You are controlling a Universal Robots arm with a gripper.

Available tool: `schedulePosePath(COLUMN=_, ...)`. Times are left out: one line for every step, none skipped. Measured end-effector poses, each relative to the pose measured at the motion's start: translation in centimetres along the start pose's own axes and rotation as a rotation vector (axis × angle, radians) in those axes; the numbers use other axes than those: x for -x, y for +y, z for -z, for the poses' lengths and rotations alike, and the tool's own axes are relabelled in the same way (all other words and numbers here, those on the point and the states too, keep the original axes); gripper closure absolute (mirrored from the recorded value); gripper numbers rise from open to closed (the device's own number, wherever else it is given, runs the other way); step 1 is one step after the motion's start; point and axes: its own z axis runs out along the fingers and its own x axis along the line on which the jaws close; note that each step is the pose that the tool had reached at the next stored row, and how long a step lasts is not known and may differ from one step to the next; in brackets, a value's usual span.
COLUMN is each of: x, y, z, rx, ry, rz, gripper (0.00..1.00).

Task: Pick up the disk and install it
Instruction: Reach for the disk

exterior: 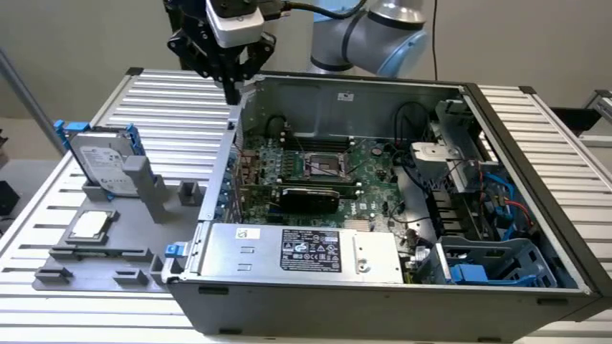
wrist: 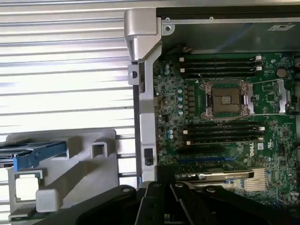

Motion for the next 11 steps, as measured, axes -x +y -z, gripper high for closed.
schedulePosePath(x=-0.5, y=0.02, z=0.02, rx=-0.0001, ry=0.0001, rz=0.000, gripper=1.00)
schedulePosePath(x=-0.9, y=0.04, z=0.04, rx=-0.0001, ry=0.0001, rz=0.000, gripper=1.00)
schedulePosePath(x=-1.4, y=0.06, z=0.06, rx=0.0000, ry=0.0003, rz=0.000, gripper=1.00)
schedulePosePath(x=-1.8, y=0.08, z=0.07, rx=0.0000, ry=0.0004, rz=0.000, gripper=1.00)
schedulePosePath(x=-2.3, y=0.11, z=0.09, rx=-0.0001, ry=0.0006, rz=0.000, gripper=1.00)
schedulePosePath(x=-2.8, y=0.14, z=0.10, rx=-0.0001, ry=0.0008, rz=0.000, gripper=1.00)
schedulePosePath(x=-3.2, y=0.17, z=0.12, rx=-0.0001, ry=0.0011, rz=0.000, gripper=1.00)
schedulePosePath(x=-3.7, y=0.20, z=0.13, rx=-0.0001, ry=0.0014, rz=0.000, gripper=1.00)
schedulePosePath(x=-4.1, y=0.23, z=0.14, rx=-0.0002, ry=0.0018, rz=0.000, gripper=1.00)
schedulePosePath(x=-4.6, y=0.26, z=0.15, rx=-0.0001, ry=0.0020, rz=0.000, gripper=1.00)
schedulePosePath(x=-5.1, y=0.29, z=0.16, rx=-0.0002, ry=0.0024, rz=0.000, gripper=1.00)
